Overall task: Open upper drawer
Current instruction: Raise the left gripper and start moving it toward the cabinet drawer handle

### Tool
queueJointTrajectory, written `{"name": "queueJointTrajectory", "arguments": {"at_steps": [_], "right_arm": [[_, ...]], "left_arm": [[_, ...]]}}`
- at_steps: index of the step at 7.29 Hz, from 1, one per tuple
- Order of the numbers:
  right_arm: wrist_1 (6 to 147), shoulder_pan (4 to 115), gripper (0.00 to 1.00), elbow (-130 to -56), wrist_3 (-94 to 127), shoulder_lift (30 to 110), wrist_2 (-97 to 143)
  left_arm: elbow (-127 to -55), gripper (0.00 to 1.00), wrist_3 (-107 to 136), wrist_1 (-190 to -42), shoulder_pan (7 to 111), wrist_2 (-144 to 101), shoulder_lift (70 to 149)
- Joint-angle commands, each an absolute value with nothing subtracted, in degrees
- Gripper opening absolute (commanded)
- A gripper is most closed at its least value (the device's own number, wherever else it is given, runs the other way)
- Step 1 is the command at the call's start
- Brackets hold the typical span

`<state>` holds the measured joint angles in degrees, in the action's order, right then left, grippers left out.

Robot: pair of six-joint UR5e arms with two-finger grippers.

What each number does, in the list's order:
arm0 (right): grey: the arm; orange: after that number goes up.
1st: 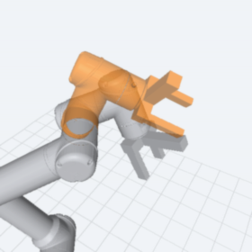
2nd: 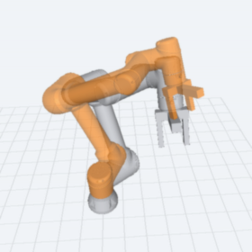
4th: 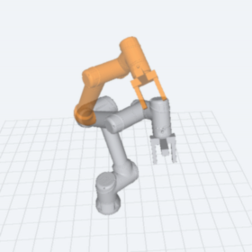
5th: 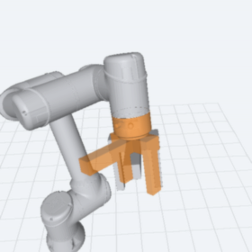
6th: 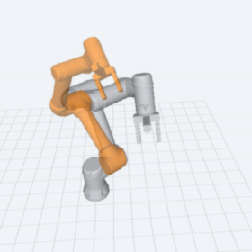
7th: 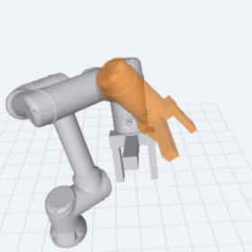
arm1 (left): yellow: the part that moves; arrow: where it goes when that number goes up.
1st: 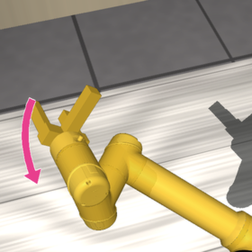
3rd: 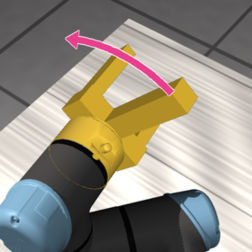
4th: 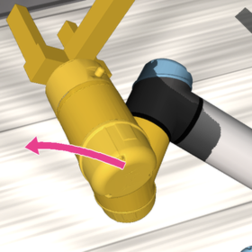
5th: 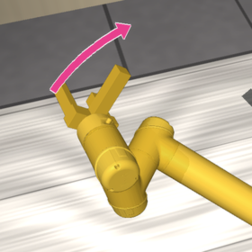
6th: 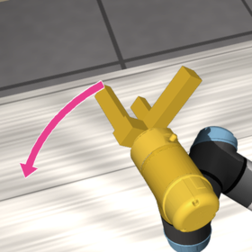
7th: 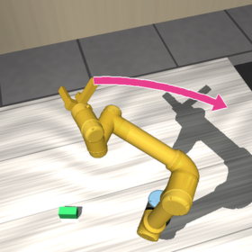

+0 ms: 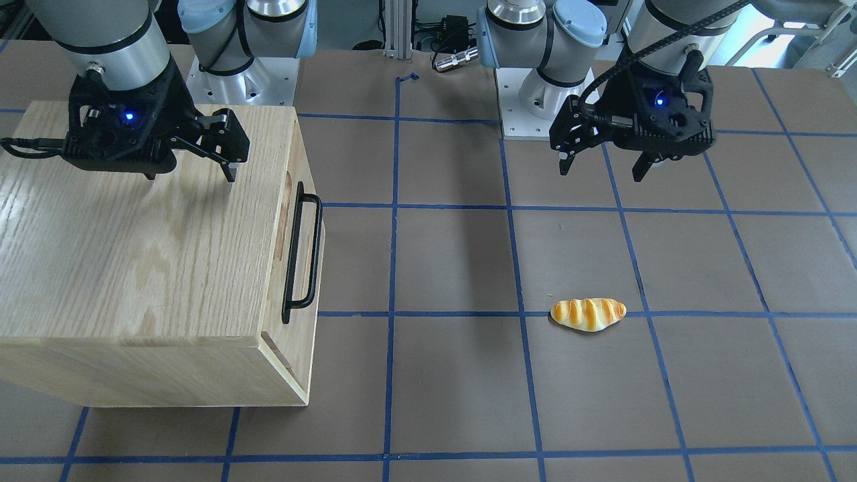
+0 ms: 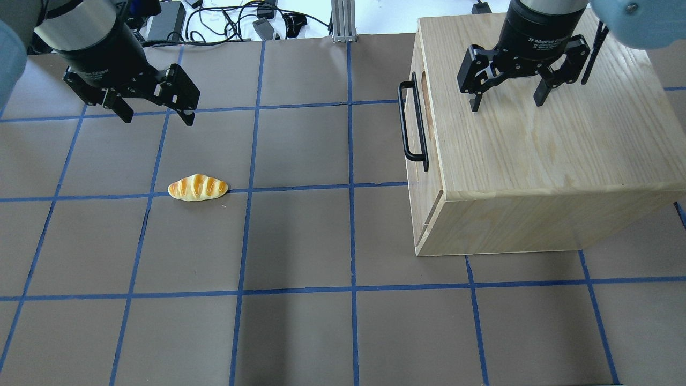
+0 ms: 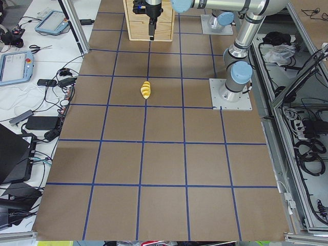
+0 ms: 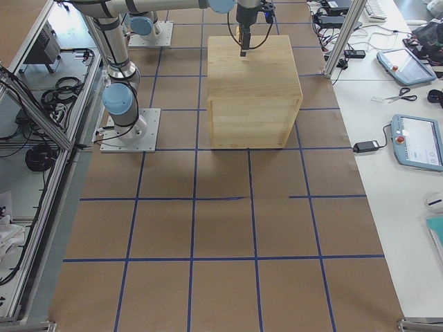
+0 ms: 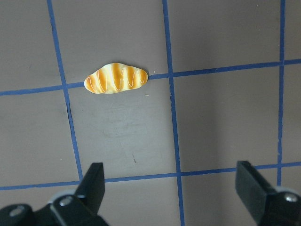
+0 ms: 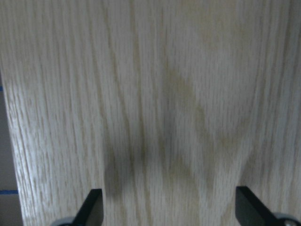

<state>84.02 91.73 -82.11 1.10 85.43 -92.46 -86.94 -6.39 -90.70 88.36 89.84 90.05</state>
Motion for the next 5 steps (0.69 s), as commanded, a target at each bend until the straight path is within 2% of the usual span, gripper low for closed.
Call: {"name": "queueJointTrajectory", "arguments": {"at_steps": [1, 3, 5], "right_arm": [[84.02, 91.76, 1.0, -82.09, 1.14, 85.43, -92.46], [84.02, 91.67, 1.0, -82.09, 1.06, 85.43, -92.46], [84.02, 91.76, 1.0, -82.18, 1.06, 85.43, -92.46]], "left_arm": [[-86.57, 1.0, -3.97, -89.05, 88.33, 88.77, 92.79], [-86.83, 1.0, 6.28, -82.65, 89.9, 80.53, 96.84], [-86.92, 1.0, 17.87, -73.96, 97.69, 76.24, 102.19]]}}
